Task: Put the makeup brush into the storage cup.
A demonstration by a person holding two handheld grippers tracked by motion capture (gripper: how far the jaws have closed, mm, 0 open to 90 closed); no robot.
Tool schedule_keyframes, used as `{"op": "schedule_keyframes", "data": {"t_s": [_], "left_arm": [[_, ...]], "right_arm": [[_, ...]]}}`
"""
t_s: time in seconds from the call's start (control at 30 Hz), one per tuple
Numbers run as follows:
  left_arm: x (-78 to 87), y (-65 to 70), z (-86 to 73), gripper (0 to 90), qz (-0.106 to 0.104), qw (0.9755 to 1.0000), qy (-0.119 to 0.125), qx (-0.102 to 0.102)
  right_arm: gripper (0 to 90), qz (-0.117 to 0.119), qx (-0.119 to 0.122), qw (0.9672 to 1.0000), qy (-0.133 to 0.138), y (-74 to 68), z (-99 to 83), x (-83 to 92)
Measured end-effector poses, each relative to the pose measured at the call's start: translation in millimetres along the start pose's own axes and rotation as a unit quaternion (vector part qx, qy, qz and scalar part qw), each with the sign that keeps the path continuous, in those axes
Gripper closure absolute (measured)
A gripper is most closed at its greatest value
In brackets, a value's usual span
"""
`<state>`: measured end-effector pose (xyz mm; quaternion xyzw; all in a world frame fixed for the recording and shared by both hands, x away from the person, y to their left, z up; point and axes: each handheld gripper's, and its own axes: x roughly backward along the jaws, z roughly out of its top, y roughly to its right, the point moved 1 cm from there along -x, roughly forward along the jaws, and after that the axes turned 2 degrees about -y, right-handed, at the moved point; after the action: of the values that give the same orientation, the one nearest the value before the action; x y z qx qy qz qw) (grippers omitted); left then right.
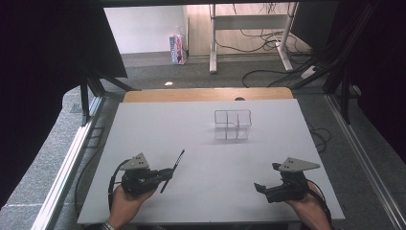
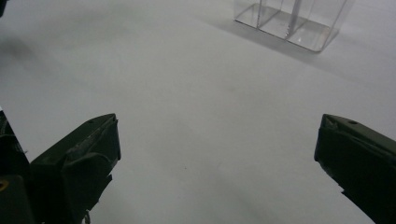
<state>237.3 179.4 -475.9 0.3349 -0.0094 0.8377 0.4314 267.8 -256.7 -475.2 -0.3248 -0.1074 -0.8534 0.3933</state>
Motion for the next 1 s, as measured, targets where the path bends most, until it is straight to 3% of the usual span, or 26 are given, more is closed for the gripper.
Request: {"op": "schedule_keyframes", "data": {"t_s": [0.6, 1.0], "left_arm": [[-13.3, 20.2, 5.0, 83.9, -0.008, 0.9995, 0.017, -0.024], [-31.8, 24.1, 11.9, 83.8, -0.020, 0.9991, 0.009, -0.035]], "right_arm": [[1.3, 0.058, -0.024, 0.9968, 0.050, -13.6, 20.2, -7.9], [1.5, 0.071, -0.030, 0.9961, 0.044, -23.2, 30.6, -21.9]]}}
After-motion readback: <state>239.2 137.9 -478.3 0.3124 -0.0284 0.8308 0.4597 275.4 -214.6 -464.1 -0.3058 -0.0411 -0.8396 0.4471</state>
